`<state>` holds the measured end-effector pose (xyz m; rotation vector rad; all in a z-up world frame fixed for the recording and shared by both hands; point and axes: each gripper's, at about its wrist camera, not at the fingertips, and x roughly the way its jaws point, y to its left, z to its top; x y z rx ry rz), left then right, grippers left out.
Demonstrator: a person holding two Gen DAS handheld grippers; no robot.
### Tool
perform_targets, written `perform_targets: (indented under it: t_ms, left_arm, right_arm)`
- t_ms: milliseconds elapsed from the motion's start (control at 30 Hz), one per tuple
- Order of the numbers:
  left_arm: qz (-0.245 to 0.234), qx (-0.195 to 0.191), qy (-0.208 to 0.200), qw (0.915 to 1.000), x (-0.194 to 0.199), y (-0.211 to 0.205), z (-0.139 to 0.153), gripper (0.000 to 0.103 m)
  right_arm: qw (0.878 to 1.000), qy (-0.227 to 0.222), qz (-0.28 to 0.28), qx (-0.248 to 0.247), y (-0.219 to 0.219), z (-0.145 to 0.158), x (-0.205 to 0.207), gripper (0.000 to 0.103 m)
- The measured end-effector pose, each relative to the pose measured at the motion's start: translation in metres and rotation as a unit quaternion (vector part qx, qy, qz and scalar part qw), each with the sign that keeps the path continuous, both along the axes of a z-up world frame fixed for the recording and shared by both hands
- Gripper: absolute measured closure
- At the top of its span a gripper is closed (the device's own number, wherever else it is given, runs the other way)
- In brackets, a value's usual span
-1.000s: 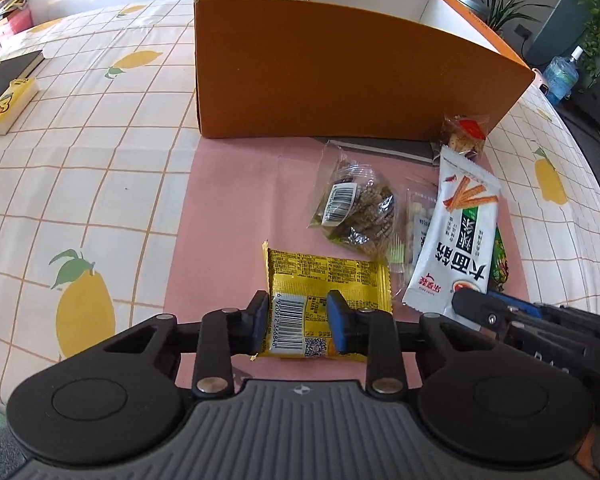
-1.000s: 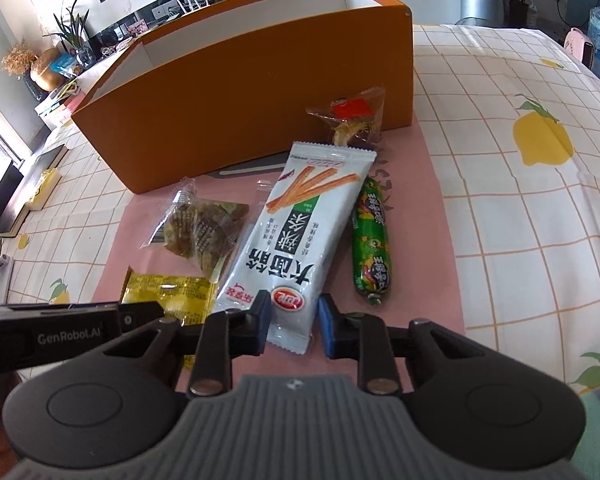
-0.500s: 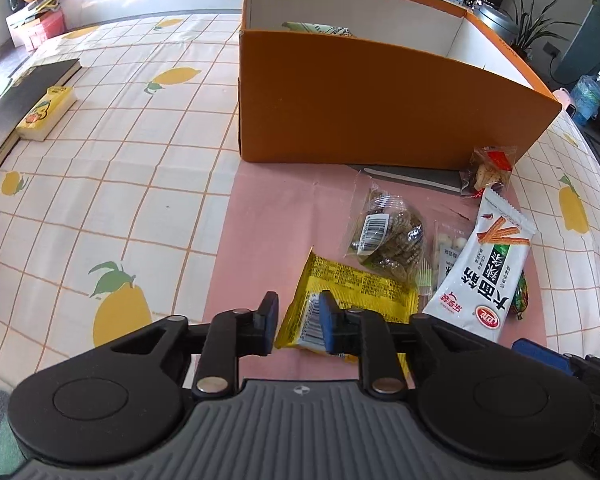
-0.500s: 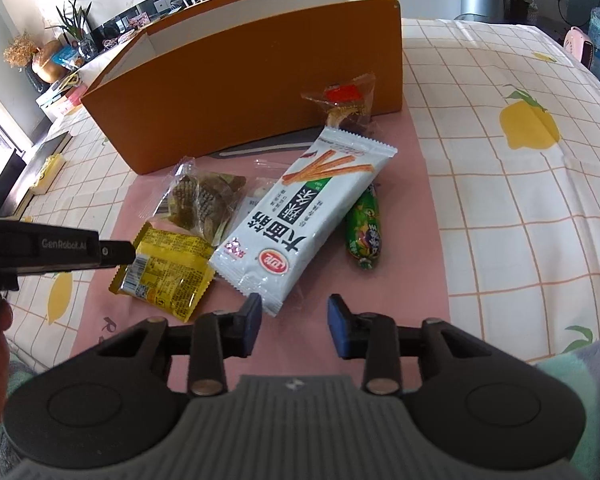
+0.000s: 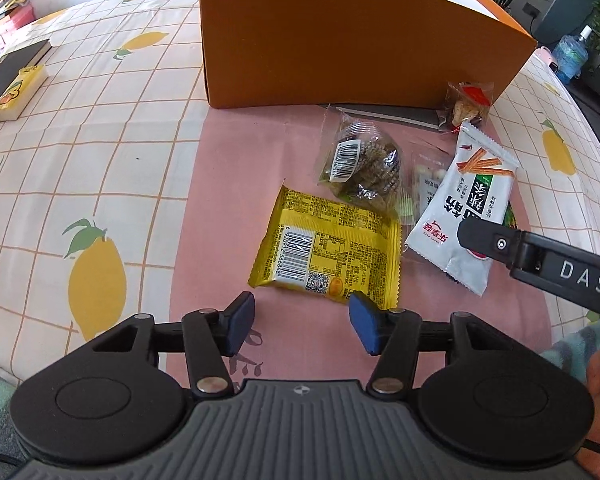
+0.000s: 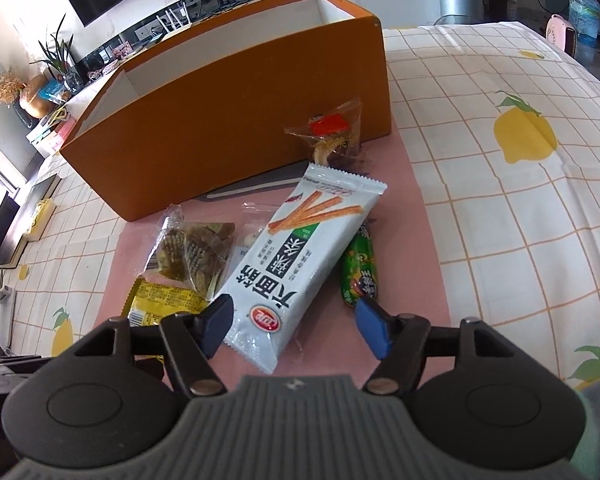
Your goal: Organize snacks
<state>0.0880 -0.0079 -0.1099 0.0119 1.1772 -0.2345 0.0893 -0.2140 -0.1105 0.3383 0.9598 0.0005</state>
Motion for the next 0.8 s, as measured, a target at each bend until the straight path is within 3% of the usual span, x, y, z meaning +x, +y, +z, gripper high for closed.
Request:
perform_targets:
  t_ms: [167, 233, 333, 367, 400, 467, 500, 533, 567, 700, 800]
  left_arm:
    - [0.007, 0.006, -0.035, 0.9993, 0.008, 0.001, -0.001, 0.063]
    - [0.022, 0.000, -0.043, 0.9988, 0.013, 0.006, -0.001, 0.071]
    - [0.044, -0.010, -0.057, 0.9973, 0.019, 0.013, 0.002, 0.071]
    - [0.050, -0.015, -0.060, 0.9968, 0.020, 0.014, 0.003, 0.071]
    - [0.059, -0.025, -0.062, 0.9961, 0.021, 0.017, 0.005, 0.071]
    - [0.078, -0.044, -0.060, 0.9942, 0.022, 0.021, 0.008, 0.056]
    - [0.090, -0.060, -0.055, 0.9926, 0.023, 0.023, 0.009, 0.037]
    - [0.097, -0.073, -0.052, 0.9913, 0.024, 0.023, 0.010, 0.026]
    - [0.102, -0.083, -0.050, 0.9901, 0.024, 0.023, 0.010, 0.025]
    - [0.127, -0.083, -0.029, 0.9880, 0.033, 0.014, 0.004, 0.023]
    - [0.149, -0.076, -0.016, 0.9857, 0.039, 0.011, -0.003, 0.023]
  right_arm:
    - [0.999, -0.013, -0.002, -0.037, 0.010, 0.000, 0.008, 0.032]
    - [0.998, -0.018, 0.002, -0.054, 0.014, 0.000, 0.009, 0.043]
    - [0.998, -0.020, 0.004, -0.058, 0.013, 0.000, 0.010, 0.066]
    - [0.999, -0.016, 0.005, -0.047, 0.011, -0.002, 0.011, 0.078]
    - [0.999, -0.015, 0.001, -0.040, 0.008, -0.002, 0.010, 0.079]
    - [0.999, -0.014, -0.010, -0.033, 0.004, -0.002, 0.011, 0.081]
    - [0.999, -0.013, -0.015, -0.031, 0.002, -0.002, 0.012, 0.080]
    - [0.999, -0.014, -0.018, -0.028, 0.001, -0.002, 0.012, 0.080]
    - [0.999, -0.015, -0.018, -0.025, 0.002, -0.001, 0.011, 0.079]
    - [0.999, -0.025, -0.001, -0.029, 0.010, 0.001, 0.013, 0.056]
    - [0.998, -0.028, 0.013, -0.055, 0.020, 0.001, 0.018, 0.053]
